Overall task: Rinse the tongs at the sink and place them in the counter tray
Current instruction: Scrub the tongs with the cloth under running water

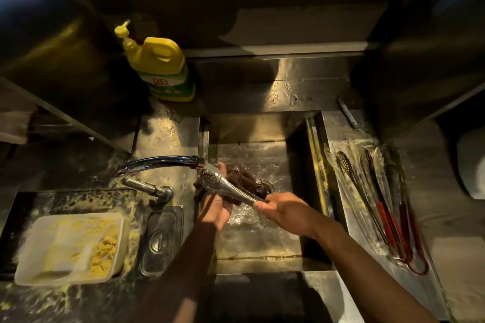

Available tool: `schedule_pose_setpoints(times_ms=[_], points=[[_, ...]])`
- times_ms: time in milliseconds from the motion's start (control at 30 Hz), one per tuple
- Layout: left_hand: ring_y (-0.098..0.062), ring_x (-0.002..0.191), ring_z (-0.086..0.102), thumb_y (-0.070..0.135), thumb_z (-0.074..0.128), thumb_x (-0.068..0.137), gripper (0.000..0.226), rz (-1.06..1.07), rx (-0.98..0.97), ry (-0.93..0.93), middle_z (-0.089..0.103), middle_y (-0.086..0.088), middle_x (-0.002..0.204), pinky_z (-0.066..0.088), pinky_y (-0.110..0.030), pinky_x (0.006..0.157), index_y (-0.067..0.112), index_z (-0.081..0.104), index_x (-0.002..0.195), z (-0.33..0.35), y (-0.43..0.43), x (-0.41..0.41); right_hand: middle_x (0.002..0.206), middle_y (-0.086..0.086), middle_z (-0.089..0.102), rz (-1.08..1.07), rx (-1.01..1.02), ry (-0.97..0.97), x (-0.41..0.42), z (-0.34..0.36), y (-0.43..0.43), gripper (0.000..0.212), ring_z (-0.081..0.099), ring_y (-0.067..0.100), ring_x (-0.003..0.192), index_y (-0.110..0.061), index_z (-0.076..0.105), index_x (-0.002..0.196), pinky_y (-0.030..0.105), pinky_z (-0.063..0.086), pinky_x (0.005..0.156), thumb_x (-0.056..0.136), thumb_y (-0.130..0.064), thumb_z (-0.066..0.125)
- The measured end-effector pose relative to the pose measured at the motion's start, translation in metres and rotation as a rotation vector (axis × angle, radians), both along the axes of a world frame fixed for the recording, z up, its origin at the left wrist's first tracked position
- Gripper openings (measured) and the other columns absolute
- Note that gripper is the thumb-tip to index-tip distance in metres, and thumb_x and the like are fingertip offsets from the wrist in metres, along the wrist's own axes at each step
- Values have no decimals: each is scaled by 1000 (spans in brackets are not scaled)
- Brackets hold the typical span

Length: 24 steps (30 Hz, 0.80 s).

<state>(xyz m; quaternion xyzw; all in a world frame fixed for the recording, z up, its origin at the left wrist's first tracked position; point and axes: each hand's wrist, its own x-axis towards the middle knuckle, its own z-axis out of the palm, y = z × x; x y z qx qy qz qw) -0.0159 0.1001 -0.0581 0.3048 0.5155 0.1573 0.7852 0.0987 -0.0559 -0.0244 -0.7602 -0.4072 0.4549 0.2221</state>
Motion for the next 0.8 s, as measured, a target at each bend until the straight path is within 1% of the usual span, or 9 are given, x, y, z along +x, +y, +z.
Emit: schedule_pose_setpoints(times_ms=[133,233,300,433,500,567,633,733,800], points=[[-24,77,72,44,75,83,39,-209,186,155,75,-7,83,60,-37,71,8,68,93,-2,6,-4,78,3,57,-36,-134,47,9,-8,-9,53,54,15,68,-14,64,89,35,44,64,94,-64,48],[-19,63,55,9,54,98,18,-193,262,338,61,-6,67,47,-20,50,9,57,80,1,14,-3,75,3,57,-52,-121,35,21,-6,-7,58,53,15,66,-12,64,85,35,44,64,93,-67,47],[-17,60,53,9,48,100,14,-135,208,317,57,-6,73,46,-17,42,8,56,90,-2,17,-3,74,6,60,-76,-93,-6,19,-4,-3,61,55,16,64,-12,65,84,38,46,63,92,-69,46],[-22,75,63,19,41,103,22,116,-130,42,64,-12,86,54,-37,68,10,60,98,6,18,-2,80,-4,61,-148,-74,-199,6,-13,-8,56,60,12,71,-22,64,72,32,45,65,92,-69,42],[-27,88,64,18,44,101,23,147,-211,-49,72,-15,88,48,-42,84,7,63,100,11,19,-6,96,-4,63,-177,-77,-212,1,-17,-16,59,64,16,87,-24,59,57,33,45,76,97,-62,40],[-25,82,67,20,44,101,34,134,-215,-109,75,-13,79,46,-40,85,6,72,89,11,18,-10,115,3,65,-162,-81,-200,-4,-19,-20,61,63,19,104,-24,58,53,32,45,87,100,-58,40],[-24,81,70,22,46,101,39,114,-218,-137,76,-13,86,47,-41,88,9,77,82,11,15,-11,106,-2,66,-148,-65,-198,-5,-22,-15,61,62,12,96,-22,61,56,30,44,81,99,-61,39],[-25,97,69,27,53,98,25,21,-156,-106,72,-16,110,51,-45,90,10,70,105,11,4,-12,81,-5,55,-90,-52,-248,-9,-24,4,65,56,11,73,-18,65,64,35,45,71,96,-67,35],[-28,104,69,38,57,94,37,-69,-181,-98,70,-18,118,51,-45,93,9,66,116,5,-4,-13,81,-3,52,-23,-54,-280,-11,-27,14,70,55,14,72,-15,67,68,39,47,72,96,-68,31]])
